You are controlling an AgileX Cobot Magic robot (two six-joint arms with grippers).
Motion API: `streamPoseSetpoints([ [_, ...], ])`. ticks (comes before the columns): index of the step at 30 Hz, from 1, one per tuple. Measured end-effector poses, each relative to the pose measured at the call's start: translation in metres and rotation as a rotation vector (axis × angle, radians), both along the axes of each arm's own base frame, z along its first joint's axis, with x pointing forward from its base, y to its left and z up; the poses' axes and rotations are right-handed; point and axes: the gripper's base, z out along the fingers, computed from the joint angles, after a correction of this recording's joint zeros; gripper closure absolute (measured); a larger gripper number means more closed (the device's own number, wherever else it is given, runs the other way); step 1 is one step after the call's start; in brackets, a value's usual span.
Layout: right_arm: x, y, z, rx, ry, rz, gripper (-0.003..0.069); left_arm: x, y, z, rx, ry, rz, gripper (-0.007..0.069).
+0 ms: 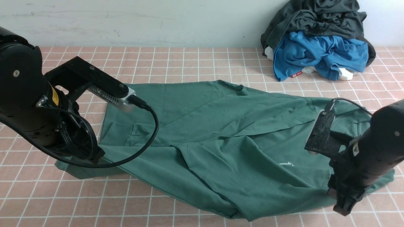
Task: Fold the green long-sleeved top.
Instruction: Use both arms simultaneously to clamp the lower edge of the clothing fabric, then use both arms to drag the lower edge of the fabric forward and fold it over the upper edge
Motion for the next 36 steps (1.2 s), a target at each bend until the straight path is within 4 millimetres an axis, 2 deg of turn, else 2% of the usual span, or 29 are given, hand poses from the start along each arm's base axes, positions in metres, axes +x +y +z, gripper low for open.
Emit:
streamPoseSetpoints([
  [3,0.004,0.0,-0.015,-0.027,0.031,0.019,0.0328,0.0,0.0,0.0,-0.001,-0.002,-0.001,0.0615],
  [7,0.008,0.001,-0.029,-0.04,0.052,0.043,0.0297,0.0,0.0,0.0,-0.001,-0.002,-0.001,0.0615],
  [9,0.009,0.001,-0.032,-0.045,0.058,0.048,0.0315,0.0,0.0,0.0,-0.002,-0.002,0.0,0.0615],
  [14,0.013,0.001,-0.026,-0.048,0.035,0.009,0.0563,-0.002,-0.001,-0.001,-0.015,0.025,0.007,0.0615],
  [15,0.013,0.001,-0.026,-0.048,0.033,0.01,0.0563,-0.002,-0.001,-0.001,-0.017,0.026,0.007,0.0615],
  [16,0.014,0.0,-0.018,-0.047,0.02,-0.034,0.0629,-0.005,-0.001,-0.002,-0.019,0.056,0.015,0.0615],
  [17,0.013,-0.001,-0.016,-0.049,0.018,-0.047,0.0638,-0.006,-0.001,-0.002,-0.021,0.067,0.017,0.0615],
  [21,0.007,-0.007,0.012,-0.079,-0.021,-0.085,0.0648,-0.014,-0.001,-0.002,-0.035,0.139,0.033,0.0615],
  [25,-0.001,-0.012,0.042,-0.083,-0.059,-0.113,0.0648,-0.021,0.001,0.005,-0.043,0.116,0.031,0.0615],
  [27,-0.003,-0.014,0.051,-0.079,-0.078,-0.122,0.0648,-0.022,0.004,0.008,-0.026,0.092,0.031,0.0615],
  [30,0.0,-0.02,0.061,-0.064,-0.117,-0.147,0.0648,-0.015,0.007,0.013,-0.005,0.0,0.054,0.0615],
  [32,0.01,-0.027,0.068,-0.037,-0.177,-0.176,0.0648,0.001,0.008,0.014,-0.026,-0.085,0.091,0.0615],
  [33,0.021,-0.032,0.072,-0.01,-0.234,-0.202,0.0648,0.02,0.007,0.015,-0.059,-0.155,0.124,0.0615],
  [36,0.047,-0.039,0.082,0.049,-0.339,-0.242,0.0648,0.059,0.004,0.009,-0.092,-0.225,0.155,0.0615],
])
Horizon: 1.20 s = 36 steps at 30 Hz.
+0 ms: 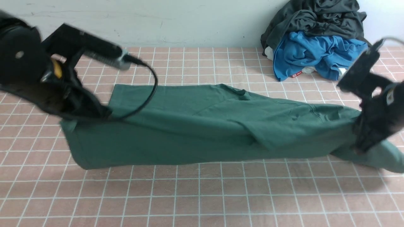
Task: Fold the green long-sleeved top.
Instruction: Use both arms to drag the lower edge of the fabric forward and fold it over the upper edge
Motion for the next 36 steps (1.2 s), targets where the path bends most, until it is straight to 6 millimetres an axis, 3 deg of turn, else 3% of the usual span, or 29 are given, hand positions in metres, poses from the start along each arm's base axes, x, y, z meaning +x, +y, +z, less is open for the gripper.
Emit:
streamPoseSetpoints([
  [3,0.029,-0.002,0.0,0.032,-0.063,-0.017,0.0648,0.04,-0.002,-0.009,-0.011,-0.045,0.007,0.0615],
  [4,0.041,-0.001,0.001,0.042,-0.083,-0.019,0.0648,0.062,-0.003,-0.016,-0.009,-0.055,0.012,0.0615],
  [7,0.073,0.004,-0.011,0.049,-0.094,-0.018,0.0648,0.103,-0.004,-0.033,0.004,-0.059,0.023,0.0615],
  [13,0.128,0.008,-0.041,0.029,-0.096,-0.015,0.0648,0.172,-0.005,-0.075,0.032,-0.06,0.048,0.0615],
  [15,0.141,0.009,-0.051,0.042,-0.095,-0.035,0.0648,0.186,-0.005,-0.088,0.037,-0.062,0.052,0.0612],
  [18,0.159,0.011,-0.064,0.088,-0.11,-0.101,0.0623,0.211,-0.006,-0.111,0.026,-0.087,0.055,0.0552],
  [22,0.173,0.011,-0.065,0.147,-0.146,-0.208,0.0543,0.227,-0.003,-0.125,0.0,-0.108,0.096,0.0433],
  [25,0.179,0.009,-0.047,0.206,-0.183,-0.324,0.0474,0.233,0.002,-0.121,-0.048,-0.133,0.172,0.0322],
  [27,0.179,0.014,-0.033,0.245,-0.191,-0.376,0.0458,0.233,0.004,-0.114,-0.059,-0.134,0.195,0.0295],
  [31,0.172,0.042,-0.009,0.27,-0.163,-0.338,0.0487,0.229,0.001,-0.098,-0.041,-0.099,0.153,0.0323],
  [36,0.17,0.063,-0.016,0.148,-0.15,-0.204,0.054,0.225,-0.002,-0.097,-0.036,-0.058,0.114,0.0445],
])
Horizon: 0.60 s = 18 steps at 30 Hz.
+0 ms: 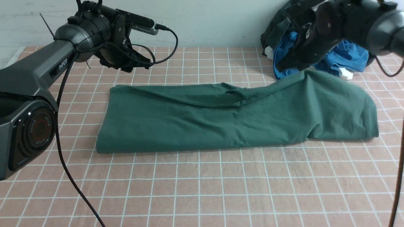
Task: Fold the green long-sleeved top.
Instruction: Use both arms to drag the lower edge of the fabric forward and fold it over the upper edge
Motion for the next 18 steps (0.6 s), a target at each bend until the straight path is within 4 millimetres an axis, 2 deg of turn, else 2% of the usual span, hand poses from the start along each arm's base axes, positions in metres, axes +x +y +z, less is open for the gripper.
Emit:
streamPoseSetpoints([
  [1,0.001,-0.001,-0.002,-0.021,-0.002,0.003,0.0542,0.0,0.001,0.0,0.002,0.005,0.0,0.0454],
  [4,0.009,-0.021,-0.015,-0.07,-0.002,-0.058,0.0529,-0.001,0.005,-0.001,0.005,0.027,0.009,0.0502],
  [6,0.012,-0.033,-0.019,-0.039,0.009,-0.118,0.0502,-0.003,0.007,-0.003,-0.006,0.054,0.017,0.0514],
  [8,0.01,-0.032,-0.021,0.022,0.037,-0.133,0.049,-0.005,0.007,-0.004,-0.033,0.078,0.018,0.0517],
  [10,0.006,-0.02,-0.023,0.089,0.093,-0.073,0.0497,-0.007,0.004,-0.006,-0.063,0.108,0.001,0.0519],
  [14,-0.005,0.022,-0.035,0.258,0.225,0.138,0.0559,-0.009,-0.005,-0.012,-0.141,0.159,-0.054,0.0521],
  [15,-0.007,0.037,-0.045,0.292,0.254,0.224,0.0593,-0.01,-0.008,-0.016,-0.161,0.175,-0.073,0.0521],
  [16,-0.008,0.04,-0.047,0.312,0.26,0.232,0.0598,-0.01,-0.009,-0.016,-0.169,0.178,-0.074,0.0521],
  [18,-0.007,0.056,-0.07,0.342,0.293,0.324,0.0645,-0.011,-0.012,-0.021,-0.191,0.209,-0.099,0.0521],
])
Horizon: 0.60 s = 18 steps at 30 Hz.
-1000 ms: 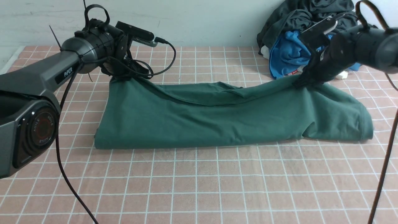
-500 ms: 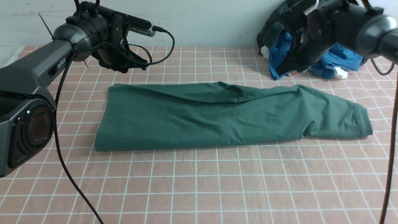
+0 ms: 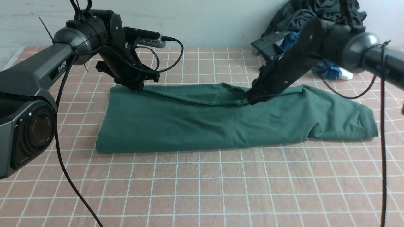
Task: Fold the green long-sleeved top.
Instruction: Use both arms to drag the lower edge of the fabric forward and fold it over the upper edge
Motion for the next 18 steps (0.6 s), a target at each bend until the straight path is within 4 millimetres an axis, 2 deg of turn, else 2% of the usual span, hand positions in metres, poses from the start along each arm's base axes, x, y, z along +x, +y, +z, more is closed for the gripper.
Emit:
streamPoseSetpoints([
  [3,0.011,0.003,-0.035,-0.017,-0.055,0.048,0.0669,-0.002,-0.003,-0.002,-0.019,0.026,-0.029,0.0521],
  [5,0.021,0.002,-0.036,-0.004,-0.138,0.013,0.067,-0.003,-0.004,-0.003,-0.023,0.033,-0.043,0.0521],
  [8,0.046,-0.009,-0.036,0.057,-0.311,-0.177,0.067,-0.007,-0.005,-0.001,-0.02,0.071,-0.062,0.0521],
  [10,0.054,-0.016,-0.032,0.101,-0.344,-0.264,0.067,-0.01,-0.005,0.003,-0.014,0.087,-0.075,0.0521],
  [11,0.06,-0.021,-0.025,0.138,-0.363,-0.321,0.0668,-0.012,-0.005,0.005,-0.008,0.097,-0.087,0.0521],
  [13,0.068,-0.036,0.001,0.18,-0.377,-0.393,0.0655,-0.021,-0.003,0.019,0.023,0.127,-0.137,0.0521],
  [16,0.06,-0.053,0.039,0.096,-0.295,-0.364,0.0633,-0.031,0.001,0.045,0.042,0.119,-0.18,0.0521],
  [18,0.048,-0.065,0.059,-0.014,-0.224,-0.349,0.0619,-0.04,0.004,0.071,0.03,0.078,-0.179,0.0521],
])
